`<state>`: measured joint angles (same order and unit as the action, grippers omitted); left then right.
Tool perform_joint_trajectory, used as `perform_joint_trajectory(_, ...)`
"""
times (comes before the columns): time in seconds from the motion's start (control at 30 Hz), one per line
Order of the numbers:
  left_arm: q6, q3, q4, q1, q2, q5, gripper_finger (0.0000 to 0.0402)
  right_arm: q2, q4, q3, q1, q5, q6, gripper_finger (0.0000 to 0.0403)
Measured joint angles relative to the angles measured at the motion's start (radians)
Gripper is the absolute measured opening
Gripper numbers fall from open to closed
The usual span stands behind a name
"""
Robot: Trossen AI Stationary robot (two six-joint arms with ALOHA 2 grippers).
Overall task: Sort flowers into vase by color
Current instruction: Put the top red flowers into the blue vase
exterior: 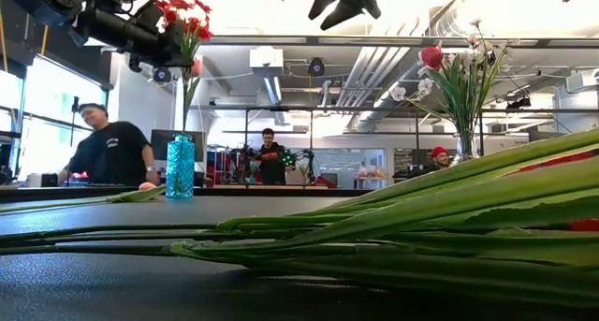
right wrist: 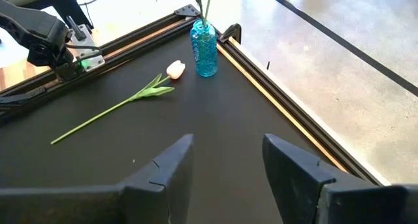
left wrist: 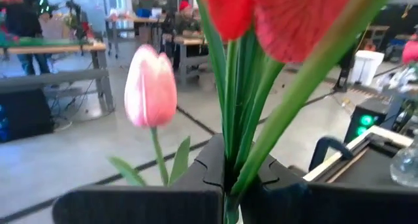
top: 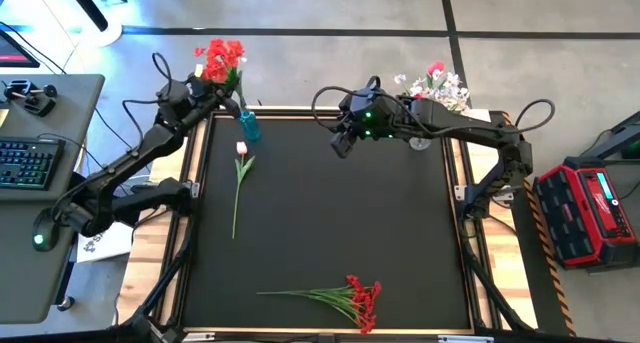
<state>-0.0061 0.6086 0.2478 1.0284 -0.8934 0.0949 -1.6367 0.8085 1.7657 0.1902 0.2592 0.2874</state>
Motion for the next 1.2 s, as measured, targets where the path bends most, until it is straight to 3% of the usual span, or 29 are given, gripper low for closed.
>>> perform_joint_trajectory(0.37, 0.028, 0.0, -0.106, 0.0, -0.035, -0.02, 0.0004, -0.001, -0.013, 0.0, 0.0, 0.0, -0.017, 0.0169)
perform_joint_trajectory(0.83, 0.018, 0.0, -0.093, -0.001, -0.138, -0.011, 0.0079, -0.001, -0.011, -0.001, 0.0, -0.001, 0.0, 0.0169)
perform_joint_trajectory(1.2, 0.017, 0.0, -0.12, -0.002, -0.1, 0.115, 0.0126, -0.001, 0.015, -0.001, 0.0, -0.011, -0.007, 0.0169)
